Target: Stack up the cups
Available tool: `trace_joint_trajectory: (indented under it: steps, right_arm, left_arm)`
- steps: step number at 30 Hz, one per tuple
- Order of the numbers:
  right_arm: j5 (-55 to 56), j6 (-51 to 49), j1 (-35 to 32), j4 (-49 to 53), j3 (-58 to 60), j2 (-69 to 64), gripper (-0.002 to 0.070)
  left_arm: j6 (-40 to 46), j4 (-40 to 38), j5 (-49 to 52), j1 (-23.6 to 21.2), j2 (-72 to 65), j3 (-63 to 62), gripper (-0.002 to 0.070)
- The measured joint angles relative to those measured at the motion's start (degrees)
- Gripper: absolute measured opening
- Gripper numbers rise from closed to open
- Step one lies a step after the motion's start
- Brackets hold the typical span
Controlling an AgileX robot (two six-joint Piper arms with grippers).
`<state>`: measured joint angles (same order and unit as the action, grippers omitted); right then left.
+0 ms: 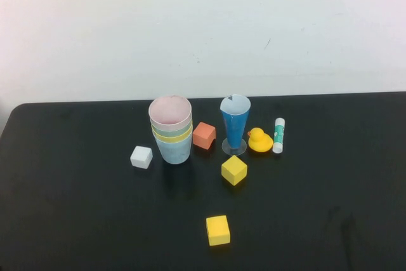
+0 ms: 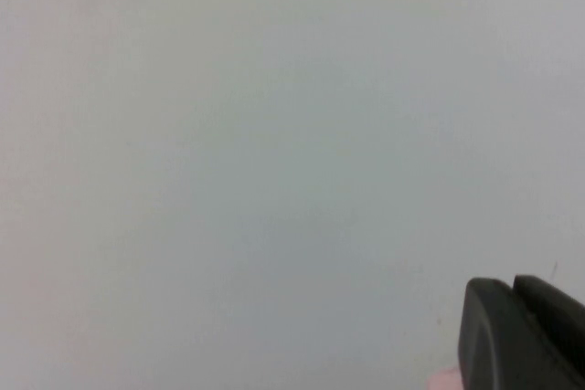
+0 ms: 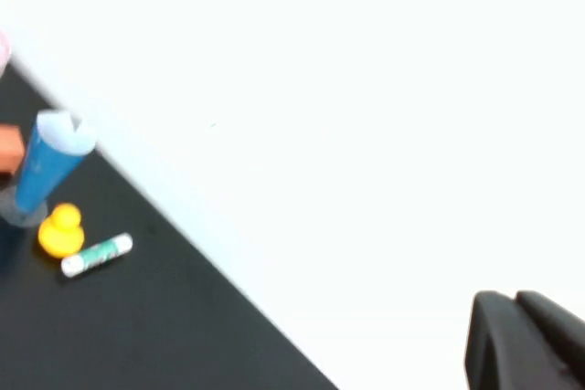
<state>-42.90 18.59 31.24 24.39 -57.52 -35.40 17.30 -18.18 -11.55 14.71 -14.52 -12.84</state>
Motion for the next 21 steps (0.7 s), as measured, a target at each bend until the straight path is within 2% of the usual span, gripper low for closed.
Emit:
trace_joint_trajectory:
  steps: [3, 7, 12, 21]
  right_arm:
    - [1.7, -2.9, 0.0, 1.4, 10.8, 13.8, 0.0]
    - [1.0, -7.2, 0.0, 2.6, 17.6, 22.6, 0.0]
    - [1.0, -9.3, 0.0, 1.1, 18.6, 25.4, -0.0001]
    - [1.8, -9.8, 0.0, -11.3, 20.3, 24.0, -0.0001]
  left_arm:
    - [0.0, -0.2, 1.5, 0.0, 0.0, 0.0, 0.0]
    - [0.0, -0.3, 4.7, 0.0, 0.0, 0.0, 0.0]
    - [0.0, -0.3, 10.0, 0.0, 0.0, 0.0, 0.0]
    - [0.5, -0.3, 17.0, 0.0, 0.0, 0.0, 0.0]
